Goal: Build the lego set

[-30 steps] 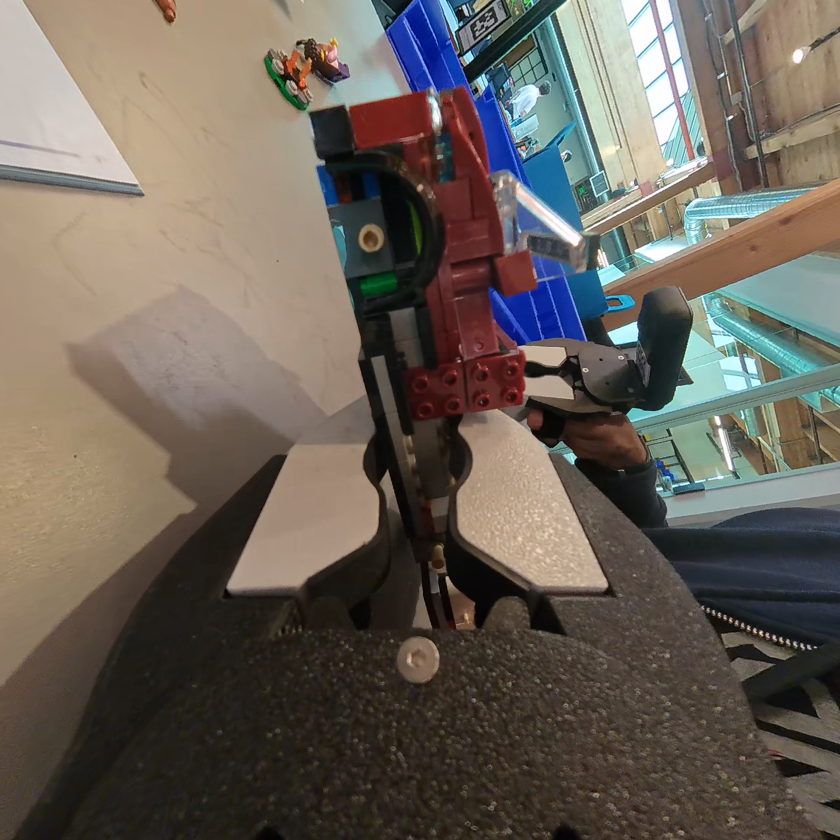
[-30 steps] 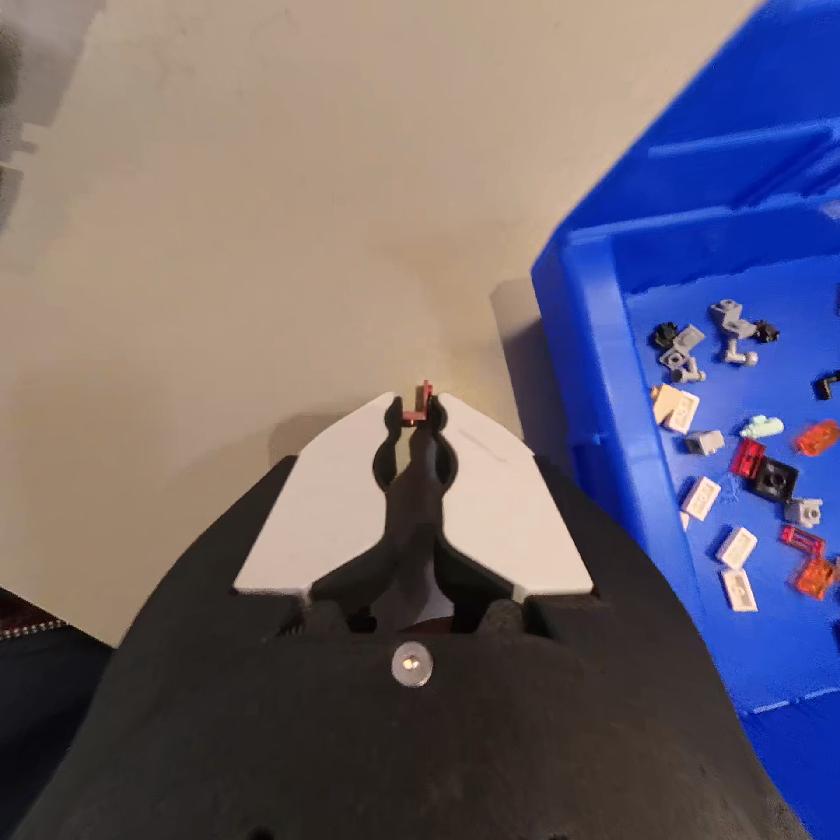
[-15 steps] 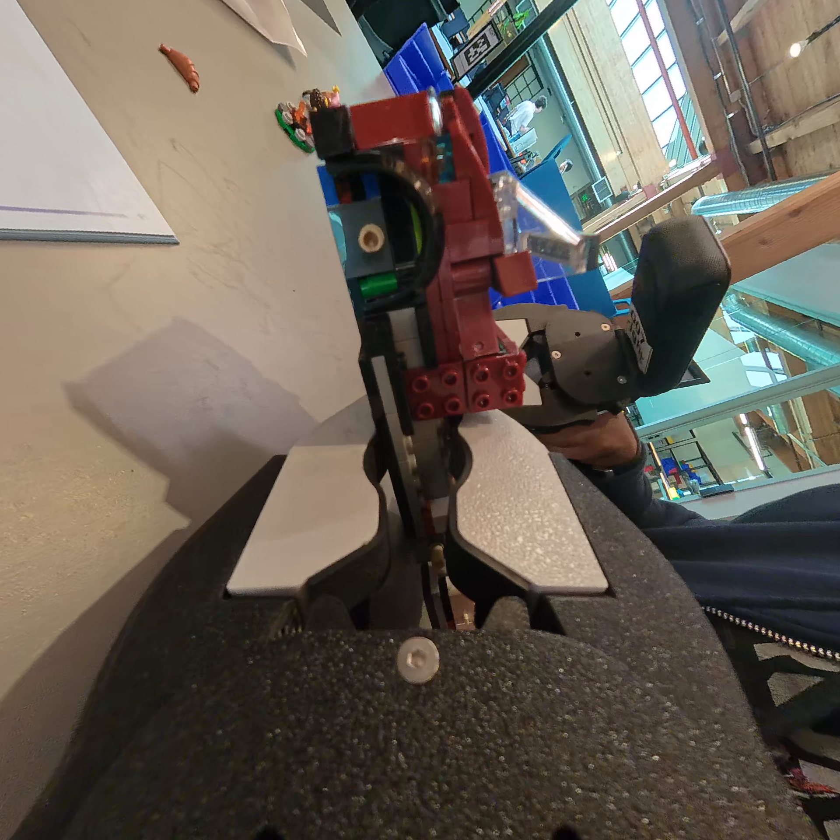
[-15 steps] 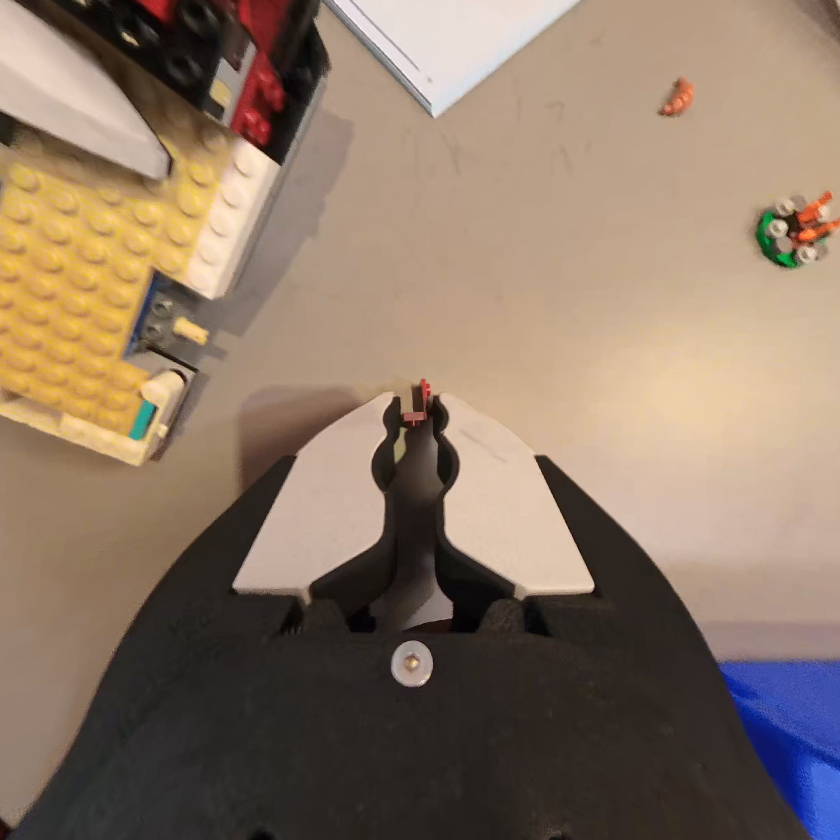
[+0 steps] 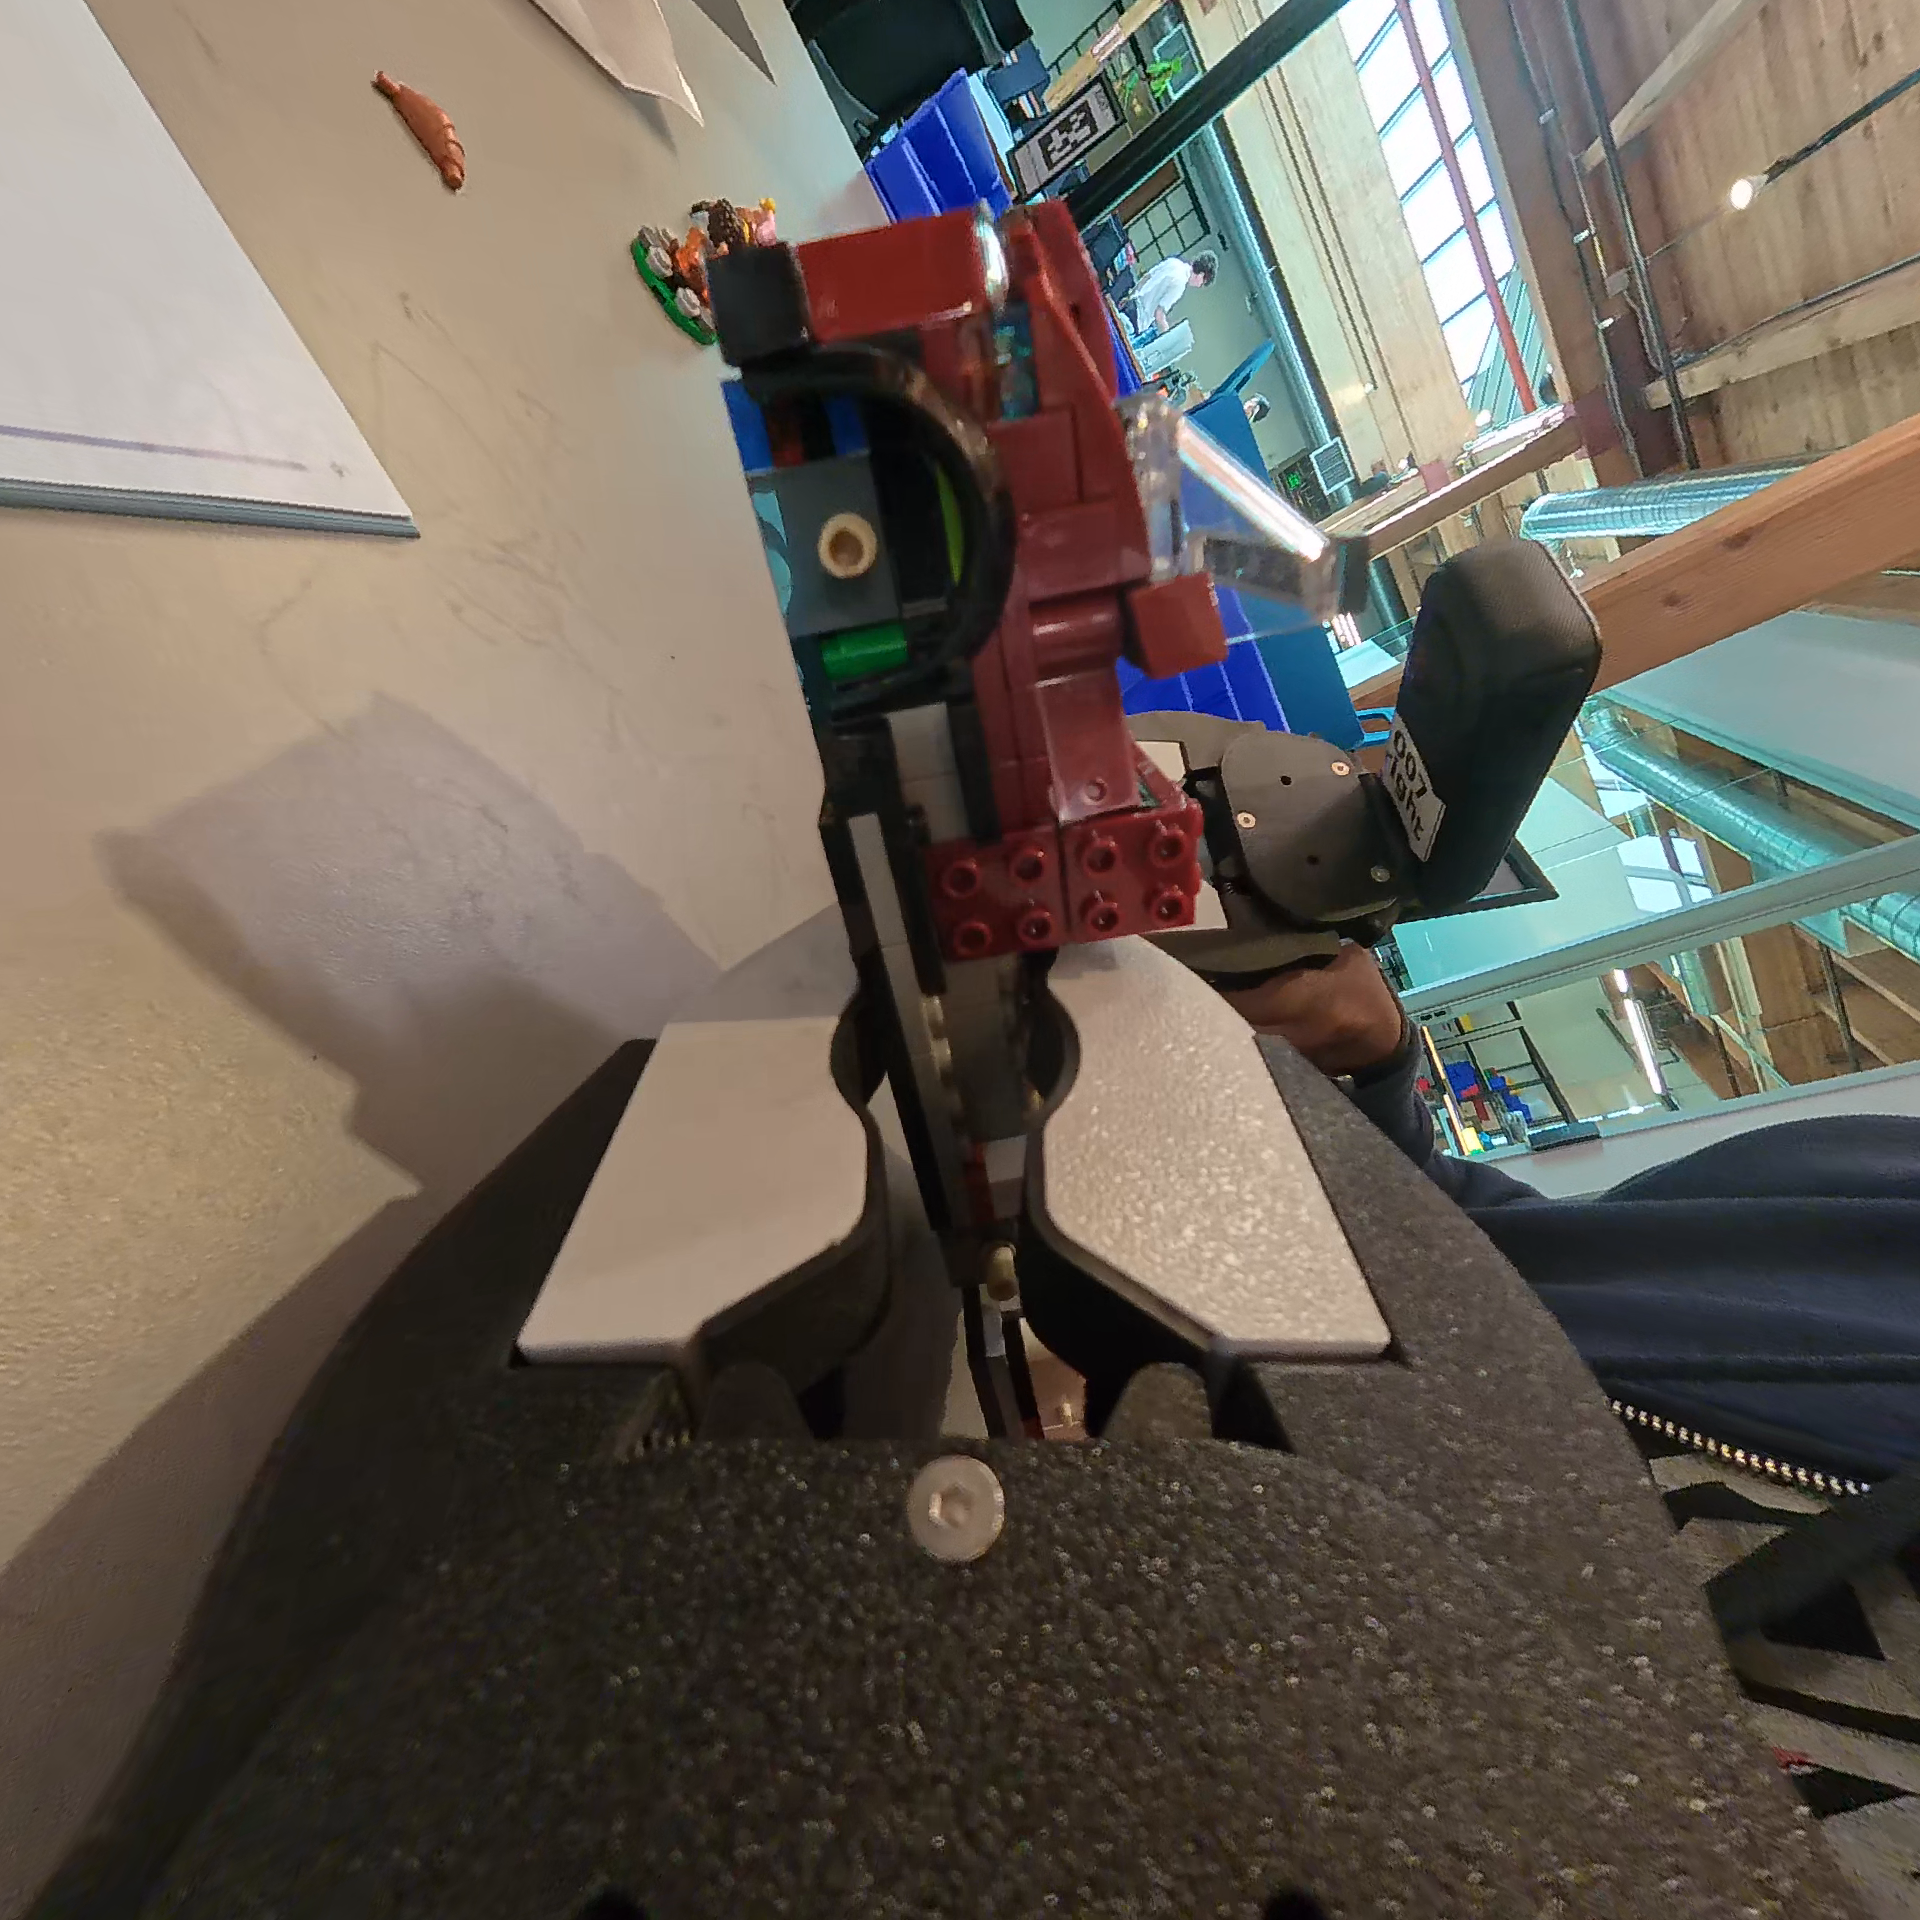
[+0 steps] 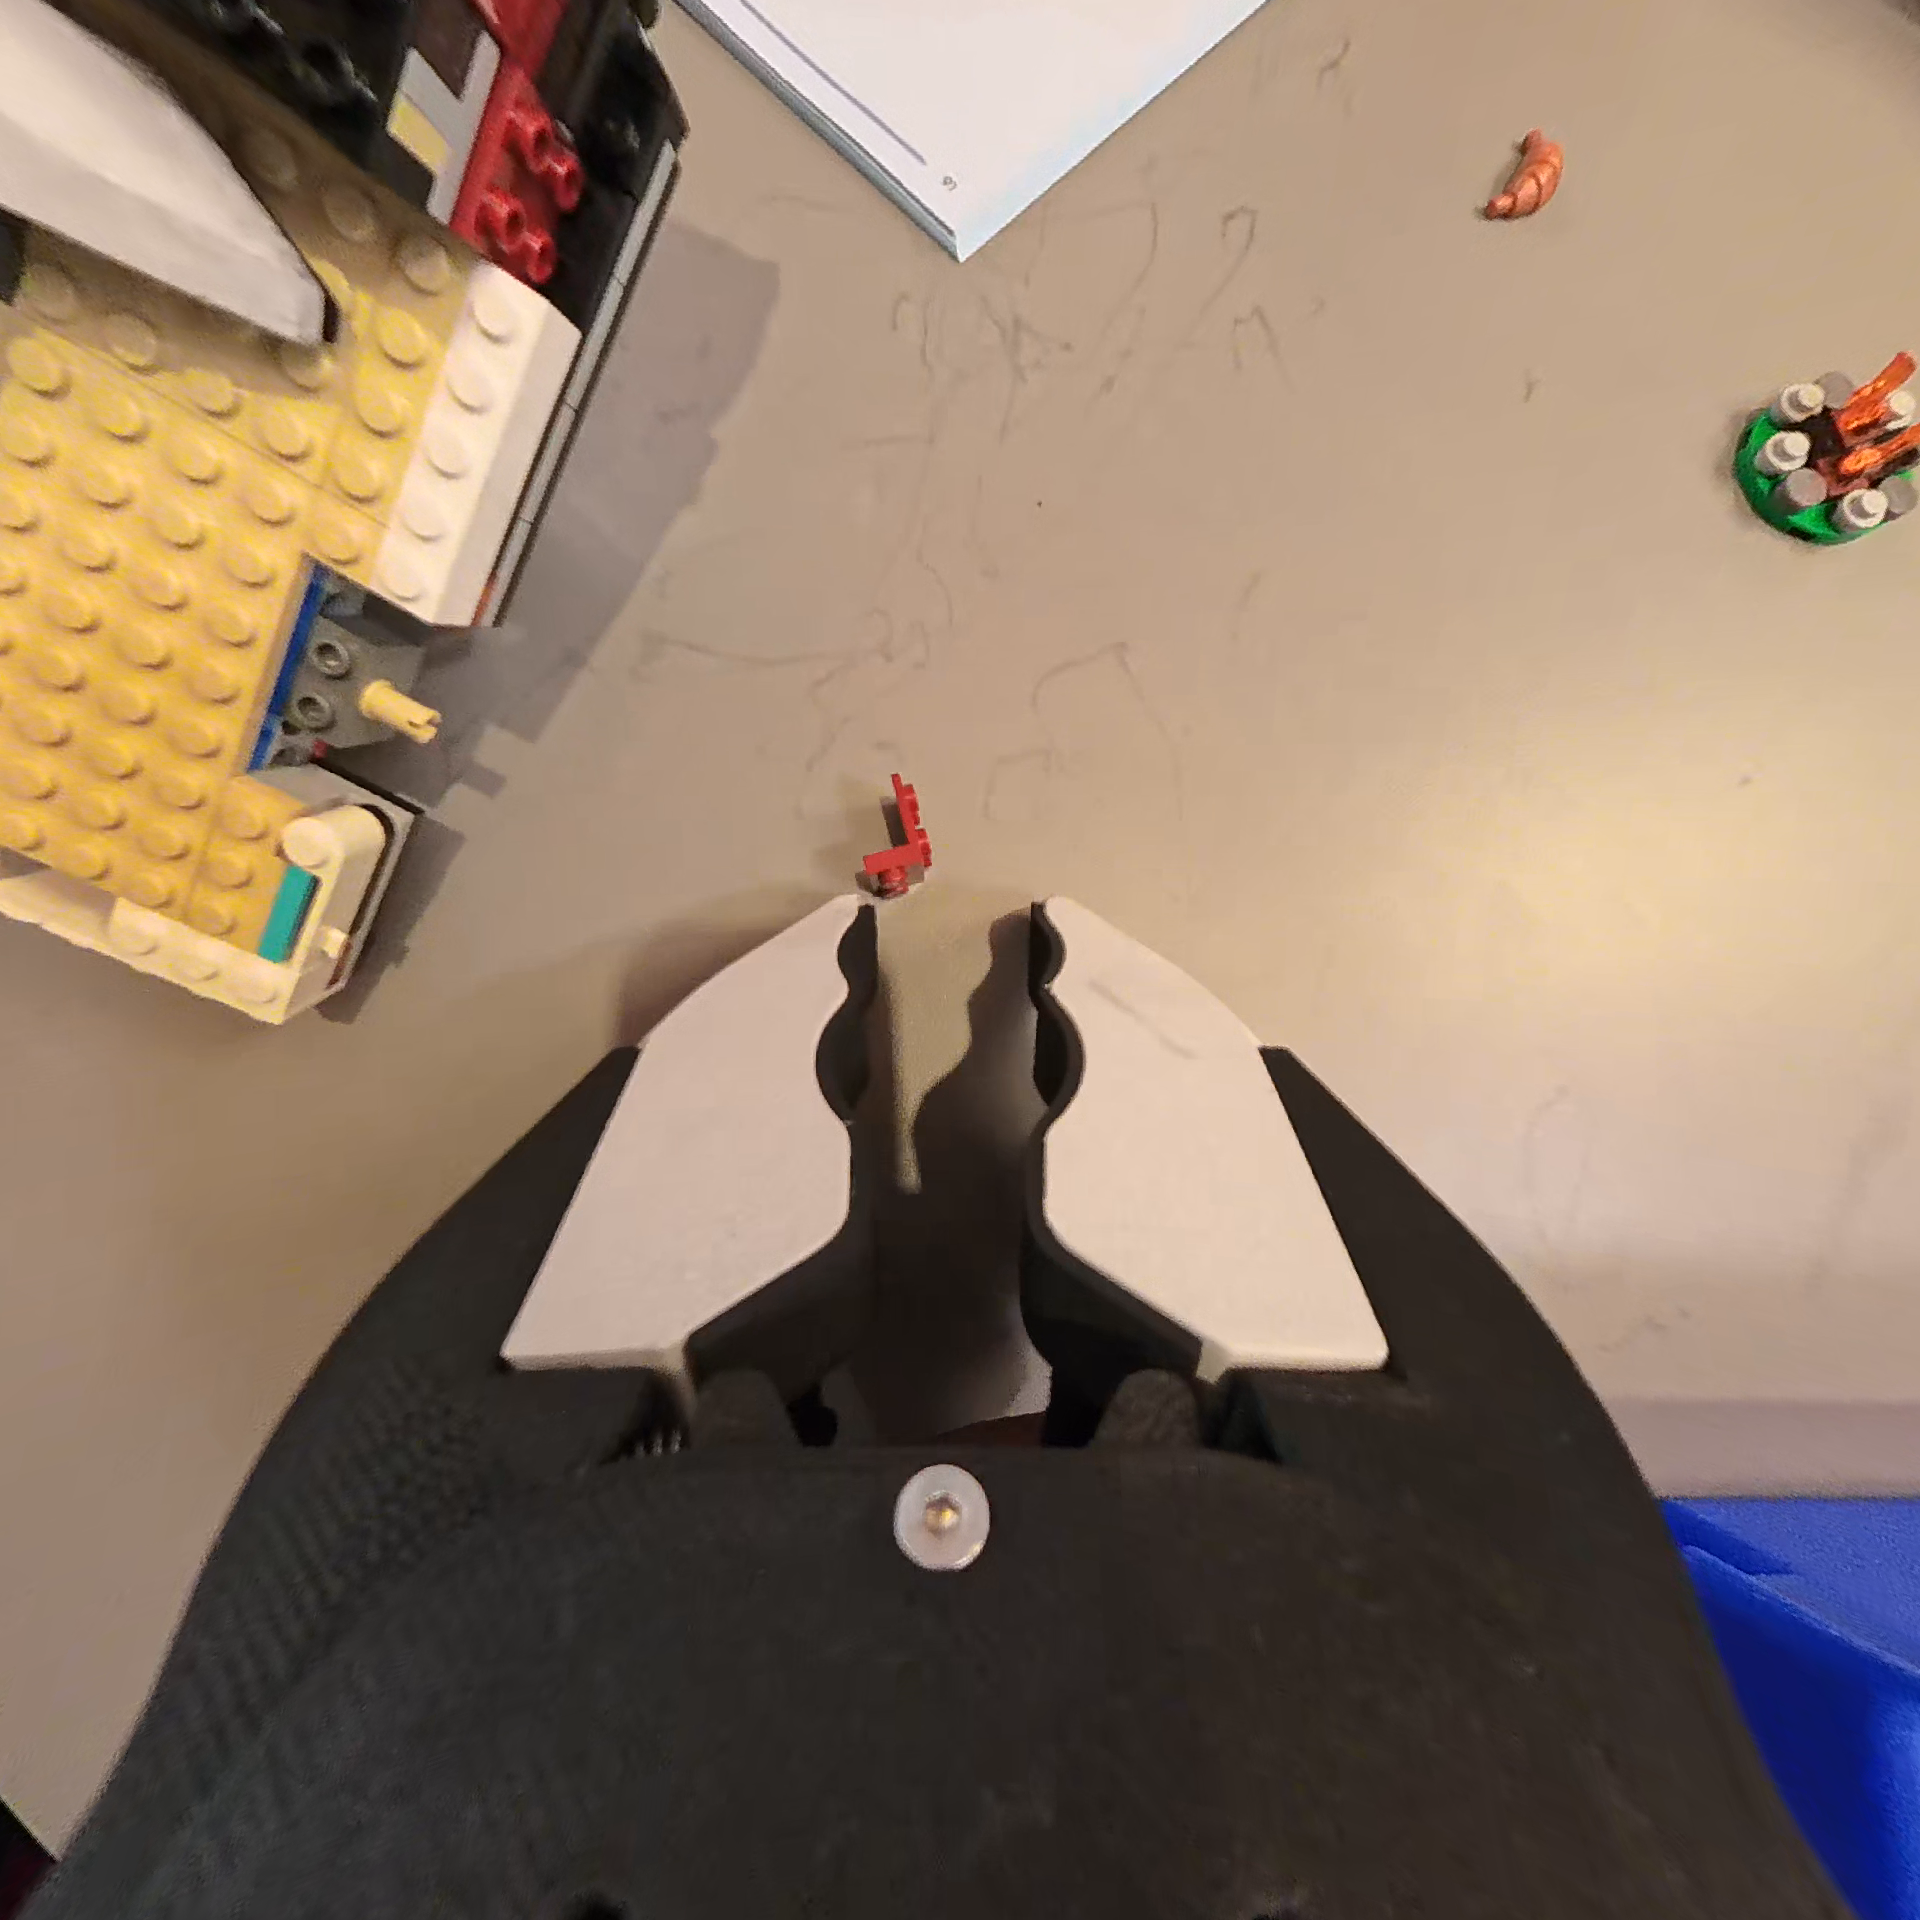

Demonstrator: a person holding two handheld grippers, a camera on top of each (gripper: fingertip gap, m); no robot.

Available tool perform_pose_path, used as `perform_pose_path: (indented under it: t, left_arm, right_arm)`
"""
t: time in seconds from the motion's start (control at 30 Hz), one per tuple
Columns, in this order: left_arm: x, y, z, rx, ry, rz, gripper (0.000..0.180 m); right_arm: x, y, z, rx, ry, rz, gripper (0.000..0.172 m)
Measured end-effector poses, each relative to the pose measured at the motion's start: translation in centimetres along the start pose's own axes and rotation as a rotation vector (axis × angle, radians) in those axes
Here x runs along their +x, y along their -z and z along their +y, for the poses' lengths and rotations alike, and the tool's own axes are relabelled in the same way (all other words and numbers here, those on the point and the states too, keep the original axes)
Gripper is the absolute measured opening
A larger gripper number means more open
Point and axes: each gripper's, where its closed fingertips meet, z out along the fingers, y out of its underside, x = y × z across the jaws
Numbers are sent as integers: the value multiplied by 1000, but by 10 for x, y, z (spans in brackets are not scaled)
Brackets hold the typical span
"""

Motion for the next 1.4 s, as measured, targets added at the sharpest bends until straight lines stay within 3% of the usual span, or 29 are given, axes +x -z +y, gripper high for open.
perform_pose_path:
  t: [0.9,1.4]
  left_arm:
    - [-2,-1,1,-2,2,-16,23]
    - [-1,0,2,-7,8,-4,23]
  right_arm:
    - [-6,5,2,51,-56,6,28]
    - [-7,-5,-7,40,140,-82,13]
